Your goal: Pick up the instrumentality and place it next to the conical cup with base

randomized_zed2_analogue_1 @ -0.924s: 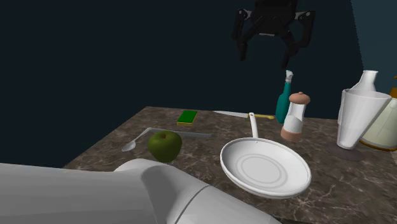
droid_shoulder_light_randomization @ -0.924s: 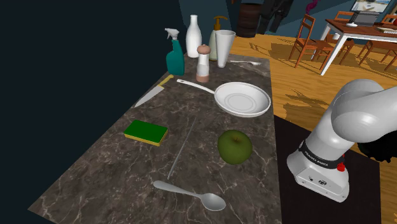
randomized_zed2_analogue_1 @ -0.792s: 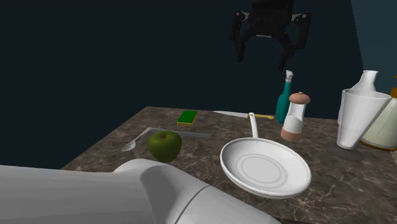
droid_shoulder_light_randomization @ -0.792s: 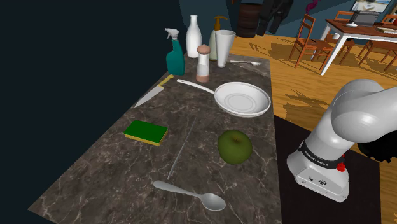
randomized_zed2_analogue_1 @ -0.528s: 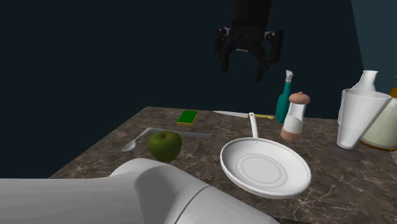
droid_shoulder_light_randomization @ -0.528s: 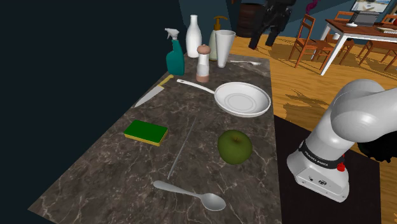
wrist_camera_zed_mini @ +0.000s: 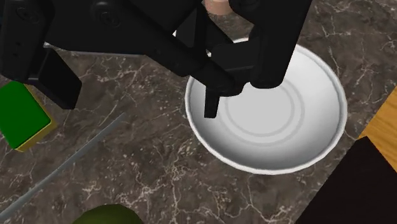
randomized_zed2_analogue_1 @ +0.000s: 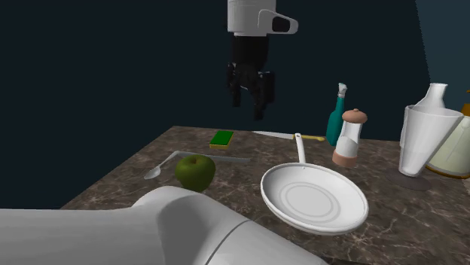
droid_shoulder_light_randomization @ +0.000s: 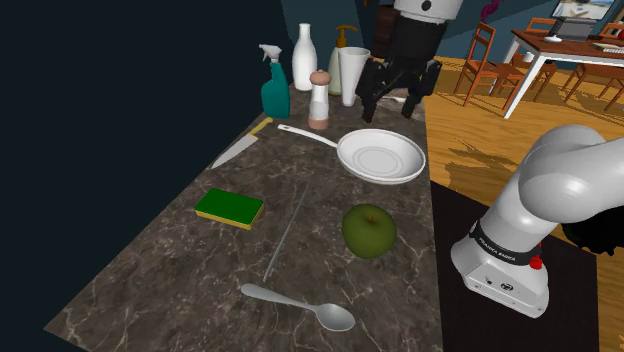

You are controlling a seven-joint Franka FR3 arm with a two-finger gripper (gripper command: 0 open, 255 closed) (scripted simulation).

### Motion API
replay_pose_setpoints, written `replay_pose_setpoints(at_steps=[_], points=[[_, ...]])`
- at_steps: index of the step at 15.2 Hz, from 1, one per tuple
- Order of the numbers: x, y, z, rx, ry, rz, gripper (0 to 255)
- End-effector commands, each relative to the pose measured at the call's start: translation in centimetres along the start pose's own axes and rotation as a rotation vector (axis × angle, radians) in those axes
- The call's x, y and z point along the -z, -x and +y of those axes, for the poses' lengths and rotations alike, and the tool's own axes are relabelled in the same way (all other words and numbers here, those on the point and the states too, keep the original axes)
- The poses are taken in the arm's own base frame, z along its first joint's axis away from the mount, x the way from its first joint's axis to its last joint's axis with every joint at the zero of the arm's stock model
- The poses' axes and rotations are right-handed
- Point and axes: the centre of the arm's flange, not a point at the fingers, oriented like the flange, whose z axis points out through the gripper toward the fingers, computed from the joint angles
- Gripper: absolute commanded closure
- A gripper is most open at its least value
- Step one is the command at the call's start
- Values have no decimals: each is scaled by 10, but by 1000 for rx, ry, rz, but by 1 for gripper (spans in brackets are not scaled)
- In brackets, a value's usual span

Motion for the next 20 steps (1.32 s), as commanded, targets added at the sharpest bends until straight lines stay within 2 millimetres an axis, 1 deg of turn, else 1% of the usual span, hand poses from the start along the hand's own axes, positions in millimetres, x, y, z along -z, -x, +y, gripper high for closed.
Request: replay_pose_setpoints(at_steps=[1, 6, 10, 15, 20], points=[[-17, 8, -20, -75, 7, -5, 0], [-59, 22, -71, -245, 27, -16, 0], [-94, 27, -112, -381, 43, -26, 0], [-137, 26, -164, -552, 62, -37, 0], [-181, 18, -211, -715, 81, -48, 0]])
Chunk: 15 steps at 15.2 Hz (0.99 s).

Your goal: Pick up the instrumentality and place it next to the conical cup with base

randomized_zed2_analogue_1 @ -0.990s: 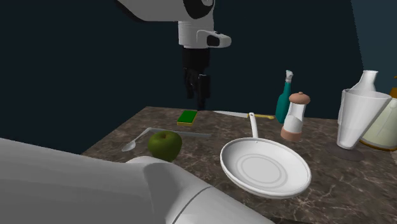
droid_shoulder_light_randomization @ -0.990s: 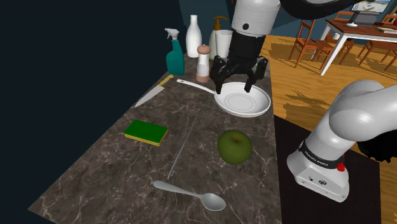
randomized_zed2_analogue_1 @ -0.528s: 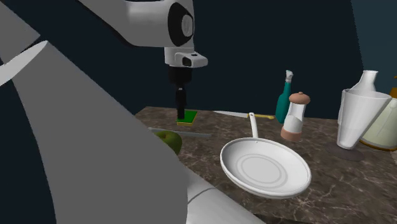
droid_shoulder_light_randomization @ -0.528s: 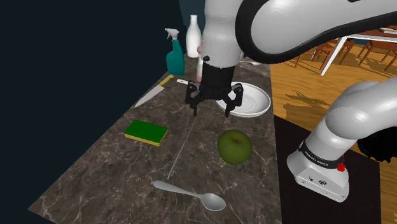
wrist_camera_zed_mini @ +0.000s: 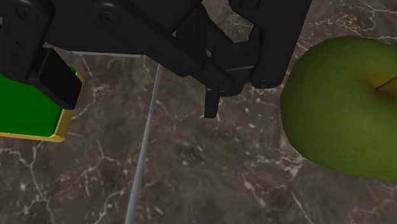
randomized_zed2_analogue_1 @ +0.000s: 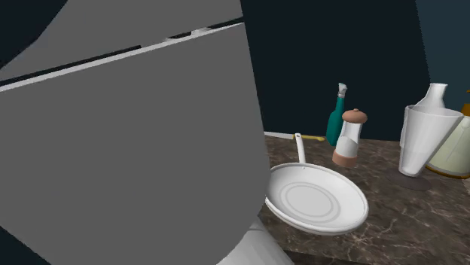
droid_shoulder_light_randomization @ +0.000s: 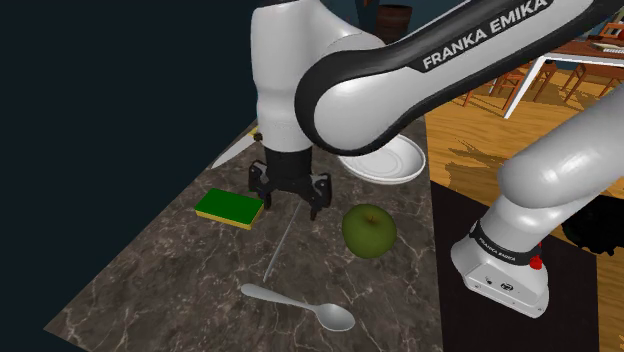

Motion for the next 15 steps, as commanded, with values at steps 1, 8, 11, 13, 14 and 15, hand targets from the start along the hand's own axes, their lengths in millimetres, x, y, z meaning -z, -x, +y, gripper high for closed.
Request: replay_pose_setpoints(at_steps=[1, 8, 11, 13, 14, 15], points=[[-13, 6, -8, -37, -2, -7, 0], [-48, 6, -9, -37, -2, -7, 0], [-48, 6, -8, -37, -2, -7, 0], [-48, 6, -9, -37, -2, -7, 0], [-48, 6, -9, -37, -2, -7, 0], [-48, 6, -9, -37, -2, -7, 0]])
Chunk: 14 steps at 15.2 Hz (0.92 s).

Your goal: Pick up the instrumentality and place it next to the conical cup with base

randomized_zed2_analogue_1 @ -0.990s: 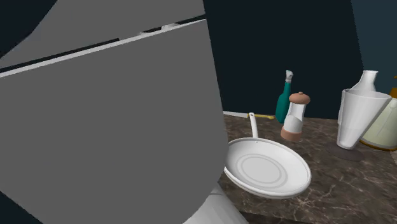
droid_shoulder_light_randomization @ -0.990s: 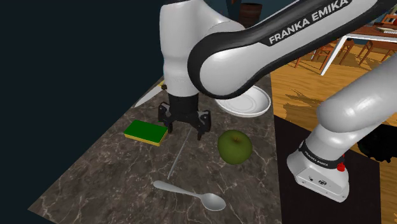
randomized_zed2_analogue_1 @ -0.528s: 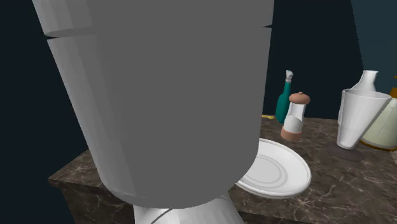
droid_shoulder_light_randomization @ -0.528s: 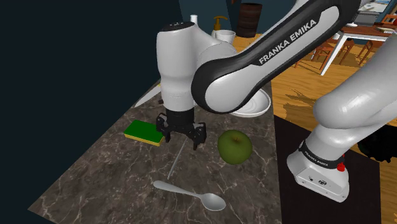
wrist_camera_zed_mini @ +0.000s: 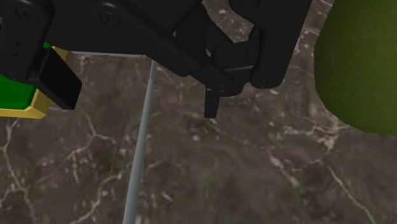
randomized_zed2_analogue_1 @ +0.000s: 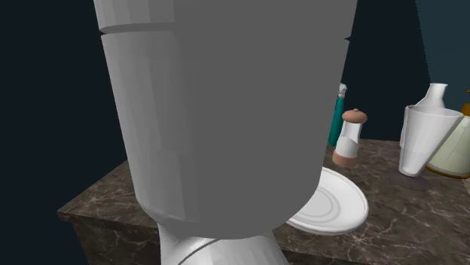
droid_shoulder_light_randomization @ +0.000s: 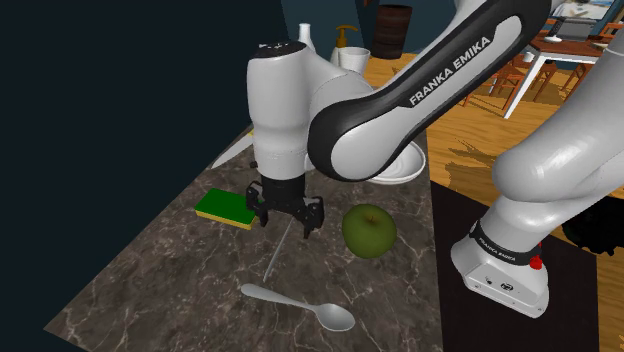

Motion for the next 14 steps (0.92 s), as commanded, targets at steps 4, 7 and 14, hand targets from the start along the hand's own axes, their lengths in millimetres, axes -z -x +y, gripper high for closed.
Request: replay_pose_setpoints(at_steps=[4, 7, 14], points=[[0, 0, 0, 0, 0, 0, 255], [0, 0, 0, 0, 0, 0, 255], [21, 1, 0, 0, 0, 0, 255]])
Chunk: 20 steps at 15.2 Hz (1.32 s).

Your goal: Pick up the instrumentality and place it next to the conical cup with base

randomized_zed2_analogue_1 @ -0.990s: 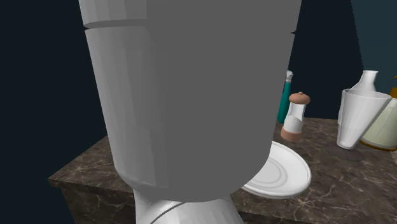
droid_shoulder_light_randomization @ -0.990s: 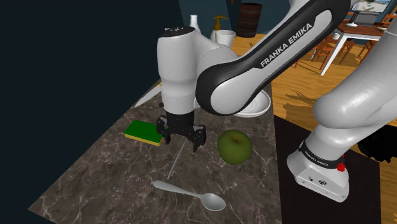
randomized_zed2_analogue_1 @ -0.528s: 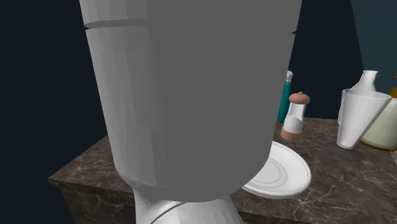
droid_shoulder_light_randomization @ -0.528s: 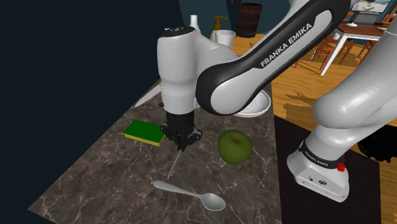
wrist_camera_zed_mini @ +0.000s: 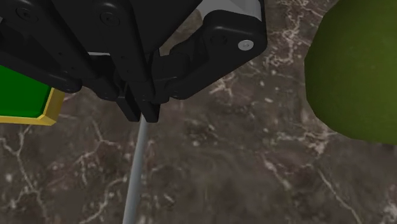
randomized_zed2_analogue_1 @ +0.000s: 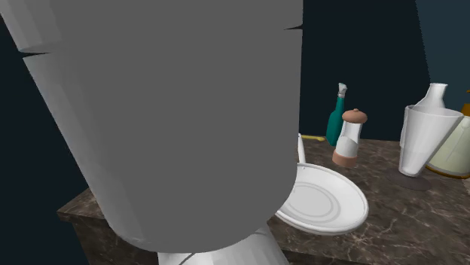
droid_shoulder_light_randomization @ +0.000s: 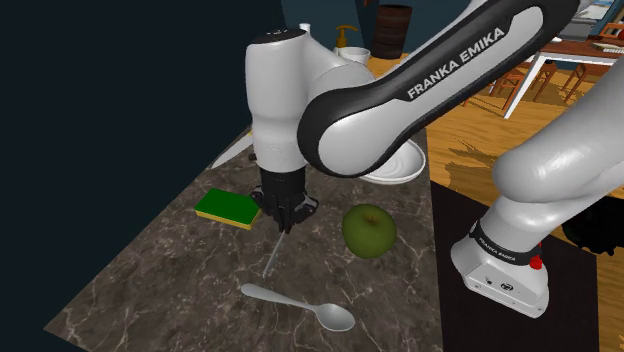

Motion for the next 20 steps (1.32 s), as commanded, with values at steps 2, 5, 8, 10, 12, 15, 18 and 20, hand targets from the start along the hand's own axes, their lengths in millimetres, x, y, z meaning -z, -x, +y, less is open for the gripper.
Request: replay_pose_setpoints(at_steps=[2, 5, 8, 10, 12, 15, 18, 20], points=[[17, 1, 0, 0, -1, -3, 255], [33, 2, 0, 0, -1, -3, 255], [49, 2, 0, 0, -1, -3, 255], [59, 3, 0, 0, -1, -3, 255], [70, 4, 0, 0, -1, -3, 255], [86, 4, 0, 0, -1, -3, 255], [101, 5, 0, 0, -1, -3, 255], [112, 6, -1, 0, -1, -3, 255]])
